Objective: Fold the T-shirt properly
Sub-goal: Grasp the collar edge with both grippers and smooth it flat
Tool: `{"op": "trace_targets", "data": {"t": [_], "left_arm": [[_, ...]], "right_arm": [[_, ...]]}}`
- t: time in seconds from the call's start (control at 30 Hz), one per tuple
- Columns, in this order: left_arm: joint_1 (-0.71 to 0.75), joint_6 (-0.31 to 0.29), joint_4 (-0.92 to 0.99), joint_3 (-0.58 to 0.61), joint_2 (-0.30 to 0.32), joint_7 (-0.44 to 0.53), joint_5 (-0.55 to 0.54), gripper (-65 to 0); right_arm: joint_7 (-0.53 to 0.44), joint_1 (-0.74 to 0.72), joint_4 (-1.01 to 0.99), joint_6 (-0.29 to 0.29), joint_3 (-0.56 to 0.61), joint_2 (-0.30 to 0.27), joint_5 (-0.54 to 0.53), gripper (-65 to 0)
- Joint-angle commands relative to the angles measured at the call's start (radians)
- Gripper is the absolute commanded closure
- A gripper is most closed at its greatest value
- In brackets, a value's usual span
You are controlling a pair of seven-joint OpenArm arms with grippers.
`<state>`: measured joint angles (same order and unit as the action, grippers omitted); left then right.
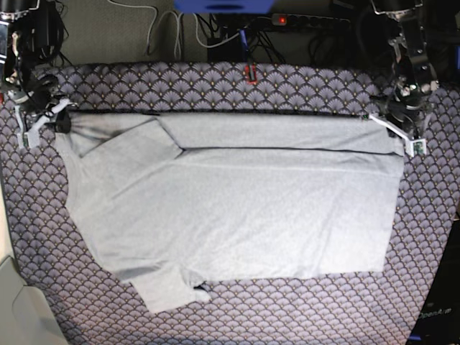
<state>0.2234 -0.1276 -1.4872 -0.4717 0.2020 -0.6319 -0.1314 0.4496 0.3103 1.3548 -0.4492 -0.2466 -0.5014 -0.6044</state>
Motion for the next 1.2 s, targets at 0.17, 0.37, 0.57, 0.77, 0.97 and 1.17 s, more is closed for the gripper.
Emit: {"op": "trace_targets", "data": {"t": [0.17,0.37,0.57,0.77,0.97,1.17], "left_arm": [[0.044,0.015,-0.016,-0.009,0.014,0.002,0.016,-0.4],[0.092,0.015,-0.074,-0.009,0.015,-0.001,0.016,-0.4],[0.123,0.015,-0.143,-0.009,0.017,-0.003,0.020,-0.4],[0.124,0.015,-0.145,-0.009,0.023,-0.003,0.023,-0.4],[0.147,0.015,-0.155,-0.009,0.023,-0.003,0.019,-0.4],[0.178,0.015,-0.171,-0.011,0.023,-0.003,0.017,-0.4]], "right_arm": [[0.007,0.077,0.114,-0.004,-0.009,-0.009,0.005,0.0],[0.005,0.094,0.111,-0.004,-0.009,-0.010,0.005,0.0],[0.005,0.109,0.114,-0.004,-0.010,-0.012,0.005,0.0],[0.005,0.123,0.114,-0.004,-0.010,-0.013,0.005,0.0],[0.005,0.145,0.114,-0.004,-0.063,-0.012,0.005,0.0],[0.005,0.145,0.113,-0.004,-0.063,-0.012,0.005,0.0]]}}
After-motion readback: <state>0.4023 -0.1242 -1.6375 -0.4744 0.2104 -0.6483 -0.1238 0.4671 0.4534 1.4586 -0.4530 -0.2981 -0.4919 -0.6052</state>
